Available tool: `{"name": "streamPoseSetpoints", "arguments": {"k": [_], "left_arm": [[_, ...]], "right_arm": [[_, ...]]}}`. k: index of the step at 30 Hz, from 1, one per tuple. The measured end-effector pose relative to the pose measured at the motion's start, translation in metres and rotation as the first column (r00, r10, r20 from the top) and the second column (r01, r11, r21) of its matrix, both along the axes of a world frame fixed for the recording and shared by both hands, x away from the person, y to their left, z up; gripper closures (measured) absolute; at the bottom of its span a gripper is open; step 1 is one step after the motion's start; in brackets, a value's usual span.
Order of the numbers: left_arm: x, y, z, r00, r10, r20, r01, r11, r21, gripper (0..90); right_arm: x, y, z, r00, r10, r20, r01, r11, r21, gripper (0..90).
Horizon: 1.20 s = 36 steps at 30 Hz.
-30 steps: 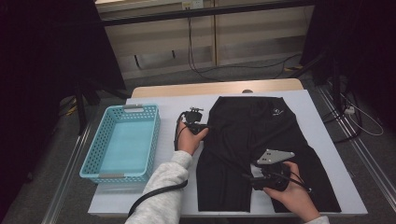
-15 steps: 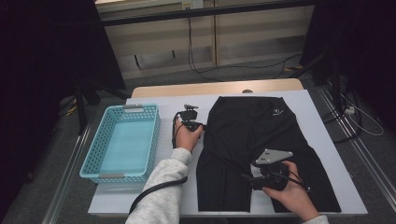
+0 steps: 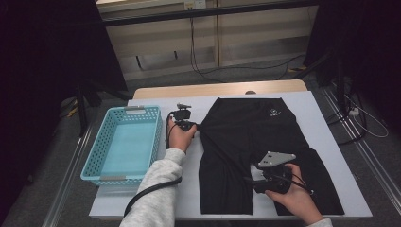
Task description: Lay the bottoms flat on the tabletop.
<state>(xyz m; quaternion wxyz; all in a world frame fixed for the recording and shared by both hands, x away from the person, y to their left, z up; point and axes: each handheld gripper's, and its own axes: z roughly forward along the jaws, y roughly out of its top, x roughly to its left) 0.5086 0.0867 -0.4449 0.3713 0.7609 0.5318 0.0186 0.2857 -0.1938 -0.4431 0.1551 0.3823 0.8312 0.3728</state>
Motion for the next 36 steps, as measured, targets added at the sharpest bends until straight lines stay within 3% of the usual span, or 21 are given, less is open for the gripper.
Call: {"name": "streamPoseSetpoints", "arguments": {"k": [10, 12, 14, 17, 20, 24, 27, 29, 33, 36], "left_arm": [[0.000, 0.016, 0.006, 0.9995, 0.026, -0.017, -0.025, 0.9994, 0.023, 88.7], [0.003, 0.015, 0.006, 0.9995, 0.028, 0.012, -0.028, 0.9990, 0.033, 80.6], [0.008, 0.013, 0.003, 0.9998, 0.020, 0.000, -0.020, 0.9997, 0.014, 74.4], [0.016, 0.008, -0.004, 0.9992, 0.013, 0.037, -0.014, 0.9995, 0.028, 62.0], [0.023, 0.001, -0.009, 0.9984, 0.014, 0.055, -0.014, 0.9999, 0.003, 58.7], [0.030, -0.009, -0.009, 0.9985, 0.008, 0.054, -0.009, 0.9996, 0.025, 66.2], [0.033, -0.013, -0.009, 0.9993, 0.009, 0.036, -0.011, 0.9990, 0.042, 81.0], [0.034, -0.010, -0.009, 0.9995, 0.023, 0.020, -0.024, 0.9994, 0.025, 88.2], [0.037, -0.002, -0.008, 0.9988, 0.045, 0.020, -0.045, 0.9987, 0.022, 89.8], [0.037, 0.002, -0.007, 0.9977, 0.054, 0.041, -0.055, 0.9984, 0.011, 89.7]], "right_arm": [[-0.001, -0.001, 0.000, 1.0000, 0.001, 0.002, -0.001, 1.0000, 0.001, 36.2], [0.000, -0.001, 0.000, 1.0000, 0.001, 0.001, -0.001, 1.0000, 0.000, 36.2], [0.000, 0.000, 0.000, 1.0000, 0.002, -0.002, -0.002, 1.0000, 0.000, 36.2], [0.000, 0.001, 0.000, 1.0000, 0.007, 0.000, -0.007, 1.0000, 0.000, 36.1], [0.000, 0.001, 0.000, 1.0000, 0.008, -0.001, -0.008, 1.0000, 0.000, 36.1], [0.000, -0.002, -0.001, 1.0000, 0.000, -0.006, 0.000, 1.0000, -0.001, 36.1], [0.000, -0.004, 0.000, 1.0000, -0.003, -0.003, 0.003, 1.0000, 0.000, 36.2], [-0.001, -0.006, 0.000, 1.0000, -0.007, -0.001, 0.007, 1.0000, 0.003, 36.2], [-0.002, -0.013, 0.000, 0.9998, -0.020, 0.001, 0.020, 0.9998, -0.002, 36.1], [-0.003, -0.022, 0.002, 0.9990, -0.045, 0.005, 0.045, 0.9990, 0.001, 36.2]]}}
